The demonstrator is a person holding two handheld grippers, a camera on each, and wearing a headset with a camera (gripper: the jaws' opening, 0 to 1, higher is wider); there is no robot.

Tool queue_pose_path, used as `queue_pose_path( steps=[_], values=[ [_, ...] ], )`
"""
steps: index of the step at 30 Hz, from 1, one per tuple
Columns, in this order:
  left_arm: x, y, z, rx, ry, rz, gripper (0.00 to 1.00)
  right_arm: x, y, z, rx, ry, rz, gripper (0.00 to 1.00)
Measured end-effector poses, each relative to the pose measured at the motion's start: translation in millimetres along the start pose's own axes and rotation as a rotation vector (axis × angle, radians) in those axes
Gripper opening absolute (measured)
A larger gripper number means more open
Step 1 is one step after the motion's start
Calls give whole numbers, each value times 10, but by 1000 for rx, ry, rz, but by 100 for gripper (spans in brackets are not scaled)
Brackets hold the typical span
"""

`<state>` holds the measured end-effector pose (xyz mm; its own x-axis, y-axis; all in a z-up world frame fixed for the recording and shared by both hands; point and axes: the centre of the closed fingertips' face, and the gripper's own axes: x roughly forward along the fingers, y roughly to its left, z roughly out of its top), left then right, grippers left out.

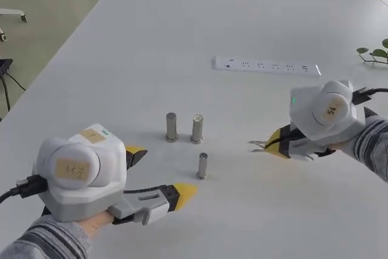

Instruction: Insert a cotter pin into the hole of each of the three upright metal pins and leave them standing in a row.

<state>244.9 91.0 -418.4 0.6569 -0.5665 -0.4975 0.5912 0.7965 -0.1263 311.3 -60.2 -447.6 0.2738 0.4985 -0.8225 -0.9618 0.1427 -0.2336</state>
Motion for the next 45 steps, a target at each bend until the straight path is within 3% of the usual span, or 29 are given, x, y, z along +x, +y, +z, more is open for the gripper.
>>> queue_pose_path(
  steps=[7, 14, 18, 31, 45],
  values=[
    [39, -153, 144, 15, -13, -45, 52, -127, 200, 350, -34, -85, 7, 0],
    [83, -303, 230, 25, -23, -97, 45, -162, 379, 572, -137, -126, 5, 0],
    [101, -391, 249, 7, -25, -135, 39, -179, 488, 676, -143, -161, 29, 0],
    [107, -576, 290, -106, -30, -213, 20, -256, 751, 930, -254, -219, 56, 0],
    [91, -684, 355, -175, -58, -265, 4, -264, 859, 982, -282, -230, 85, 0]
  ],
)
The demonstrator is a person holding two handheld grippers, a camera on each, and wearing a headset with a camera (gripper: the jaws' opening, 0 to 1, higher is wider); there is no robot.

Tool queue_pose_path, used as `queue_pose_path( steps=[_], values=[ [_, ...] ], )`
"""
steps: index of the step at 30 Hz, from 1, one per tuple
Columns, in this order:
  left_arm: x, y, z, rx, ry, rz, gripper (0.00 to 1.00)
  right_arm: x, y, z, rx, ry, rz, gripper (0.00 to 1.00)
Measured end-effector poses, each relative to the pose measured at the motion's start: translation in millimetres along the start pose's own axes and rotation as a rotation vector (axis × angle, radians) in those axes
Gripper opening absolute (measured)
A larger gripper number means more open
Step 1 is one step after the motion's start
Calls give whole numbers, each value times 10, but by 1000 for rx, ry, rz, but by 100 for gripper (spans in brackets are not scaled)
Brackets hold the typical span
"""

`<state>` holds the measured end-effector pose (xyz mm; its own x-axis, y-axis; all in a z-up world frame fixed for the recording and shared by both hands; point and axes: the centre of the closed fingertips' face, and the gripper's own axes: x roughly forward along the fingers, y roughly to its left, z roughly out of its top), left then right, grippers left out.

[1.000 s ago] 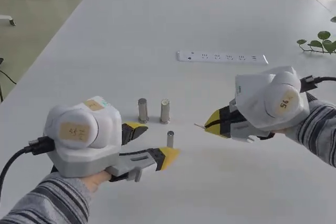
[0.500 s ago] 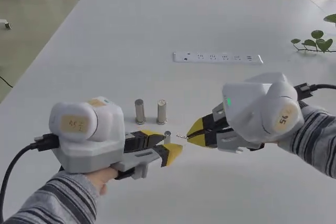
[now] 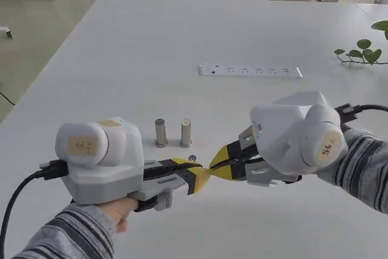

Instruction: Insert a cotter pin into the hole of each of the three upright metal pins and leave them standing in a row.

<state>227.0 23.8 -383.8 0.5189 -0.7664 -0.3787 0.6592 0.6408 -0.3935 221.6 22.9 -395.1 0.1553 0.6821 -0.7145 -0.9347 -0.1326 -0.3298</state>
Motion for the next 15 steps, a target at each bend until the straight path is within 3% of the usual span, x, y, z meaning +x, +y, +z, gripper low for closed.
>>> queue_pose_path(
  steps=[11, 15],
  values=[
    [-1, -13, -2, -36, -2, -10, 0, -12, 8, 14, 8, -3, 1, 0],
    [-5, -32, 4, -6, -5, -24, 0, -16, 6, 21, 22, -4, -1, 0]
  ],
)
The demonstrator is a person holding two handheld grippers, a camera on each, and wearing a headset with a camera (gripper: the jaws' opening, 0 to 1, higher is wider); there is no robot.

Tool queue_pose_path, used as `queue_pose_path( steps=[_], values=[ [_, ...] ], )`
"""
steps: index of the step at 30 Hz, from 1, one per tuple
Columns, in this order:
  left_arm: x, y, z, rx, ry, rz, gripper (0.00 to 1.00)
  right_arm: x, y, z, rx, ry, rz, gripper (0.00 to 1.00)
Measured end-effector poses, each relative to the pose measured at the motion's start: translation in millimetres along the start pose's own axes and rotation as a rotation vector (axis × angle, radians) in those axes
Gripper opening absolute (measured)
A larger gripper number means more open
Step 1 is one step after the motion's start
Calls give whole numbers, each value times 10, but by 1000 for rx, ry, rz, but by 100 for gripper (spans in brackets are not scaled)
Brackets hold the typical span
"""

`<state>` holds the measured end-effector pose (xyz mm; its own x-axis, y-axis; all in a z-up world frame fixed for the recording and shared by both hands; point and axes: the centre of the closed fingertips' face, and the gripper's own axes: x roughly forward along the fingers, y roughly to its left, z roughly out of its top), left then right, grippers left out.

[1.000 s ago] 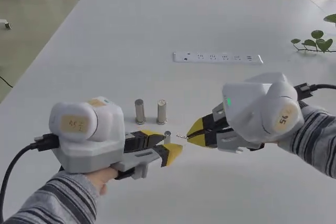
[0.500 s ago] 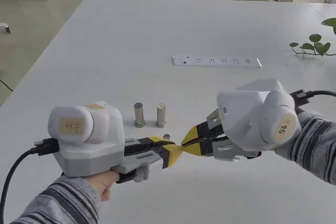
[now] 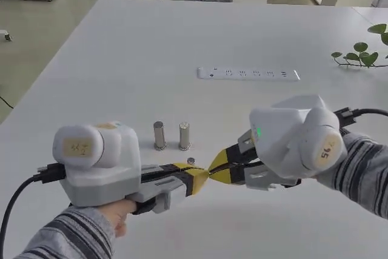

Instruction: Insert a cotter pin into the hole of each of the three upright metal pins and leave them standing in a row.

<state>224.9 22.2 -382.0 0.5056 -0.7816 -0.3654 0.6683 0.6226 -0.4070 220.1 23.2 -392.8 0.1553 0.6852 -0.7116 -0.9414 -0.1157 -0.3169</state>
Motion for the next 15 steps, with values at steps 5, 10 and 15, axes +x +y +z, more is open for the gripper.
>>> queue_pose_path(
  steps=[5, 10, 15],
  values=[
    [-2, -33, -7, 62, 3, -14, 0, 14, 55, -17, 142, -28, 38, 0],
    [-12, -44, -43, 126, 21, -31, 0, 33, 87, -49, 274, -87, 60, 0],
    [-53, -71, -116, 202, 41, -55, 0, 18, 146, -55, 458, -157, 107, 6]
  ],
)
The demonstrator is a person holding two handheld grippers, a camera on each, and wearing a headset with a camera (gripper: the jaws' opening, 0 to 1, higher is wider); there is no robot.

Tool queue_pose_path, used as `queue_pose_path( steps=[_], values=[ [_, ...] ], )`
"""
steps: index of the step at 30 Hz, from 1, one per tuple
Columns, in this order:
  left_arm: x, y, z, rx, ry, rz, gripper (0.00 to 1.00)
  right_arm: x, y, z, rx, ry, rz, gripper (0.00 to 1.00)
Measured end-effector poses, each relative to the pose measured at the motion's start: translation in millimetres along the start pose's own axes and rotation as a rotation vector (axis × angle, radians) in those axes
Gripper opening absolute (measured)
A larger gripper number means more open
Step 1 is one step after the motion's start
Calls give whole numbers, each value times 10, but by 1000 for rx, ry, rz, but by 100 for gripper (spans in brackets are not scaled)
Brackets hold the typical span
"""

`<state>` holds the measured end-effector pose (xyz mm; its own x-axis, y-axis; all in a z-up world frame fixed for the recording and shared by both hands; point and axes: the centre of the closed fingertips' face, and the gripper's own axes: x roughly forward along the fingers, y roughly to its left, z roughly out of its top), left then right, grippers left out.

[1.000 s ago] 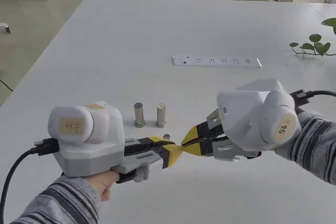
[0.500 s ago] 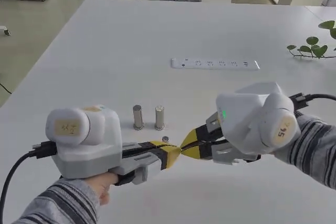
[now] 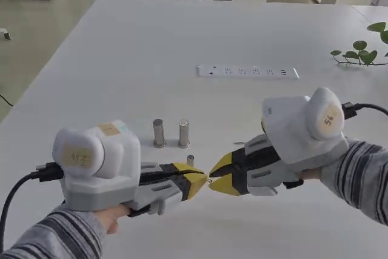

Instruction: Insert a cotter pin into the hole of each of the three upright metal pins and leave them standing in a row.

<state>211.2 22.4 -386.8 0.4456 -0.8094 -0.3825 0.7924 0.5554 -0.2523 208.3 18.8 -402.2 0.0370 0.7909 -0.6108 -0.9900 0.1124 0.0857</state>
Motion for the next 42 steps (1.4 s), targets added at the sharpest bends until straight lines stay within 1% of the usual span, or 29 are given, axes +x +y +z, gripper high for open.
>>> queue_pose_path(
  steps=[1, 2, 3, 4, 5, 8, 9, 11, 13, 15, 16, 18, 20, 22, 25, 27, 31, 38, 42],
  values=[
    [-5, -6, -7, 8, 2, -3, 0, -2, 17, -8, 16, -4, 7, 6],
    [-19, -17, -38, 40, 18, -8, 0, -5, 46, -8, 28, -13, 23, 6],
    [-22, -24, -49, 52, 24, -11, 0, -1, 76, -4, 49, -23, 34, 7],
    [-26, -45, -72, 80, 34, -24, 0, 2, 92, -3, 70, -32, 42, 8],
    [-28, -65, -82, 85, 34, -32, 0, 7, 104, -16, 99, -40, 49, 8],
    [-43, -120, -124, 124, 47, -54, 0, 23, 136, -54, 135, -46, 71, 9],
    [-49, -148, -125, 147, 43, -65, 0, 37, 167, -88, 150, -41, 85, 9],
    [-59, -176, -140, 149, 43, -79, 0, 51, 202, -111, 159, -40, 100, 9],
    [-67, -209, -146, 161, 41, -95, 0, 62, 263, -108, 193, -55, 130, 9],
    [-75, -250, -134, 164, 27, -115, 0, 66, 296, -105, 218, -67, 151, 9],
    [-76, -257, -135, 166, 26, -119, 0, 67, 310, -105, 226, -71, 157, 9],
    [-77, -270, -160, 184, 38, -126, 0, 72, 315, -120, 228, -67, 157, 9],
    [-77, -289, -168, 180, 35, -138, 0, 75, 329, -141, 230, -61, 162, 8],
    [-82, -308, -162, 164, 23, -149, 0, 79, 356, -154, 237, -58, 173, 7],
    [-86, -319, -183, 171, 31, -152, 0, 80, 374, -155, 241, -63, 180, 6],
    [-87, -339, -193, 168, 31, -162, 0, 78, 381, -141, 246, -73, 185, 4],
    [-89, -343, -195, 158, 26, -164, 0, 74, 408, -134, 239, -72, 203, 2],
    [-102, -324, -202, 147, 27, -159, 0, 50, 395, -132, 224, -64, 195, 0],
    [-113, -301, -209, 139, 26, -150, 0, 29, 367, -118, 192, -63, 179, 0]
  ],
)
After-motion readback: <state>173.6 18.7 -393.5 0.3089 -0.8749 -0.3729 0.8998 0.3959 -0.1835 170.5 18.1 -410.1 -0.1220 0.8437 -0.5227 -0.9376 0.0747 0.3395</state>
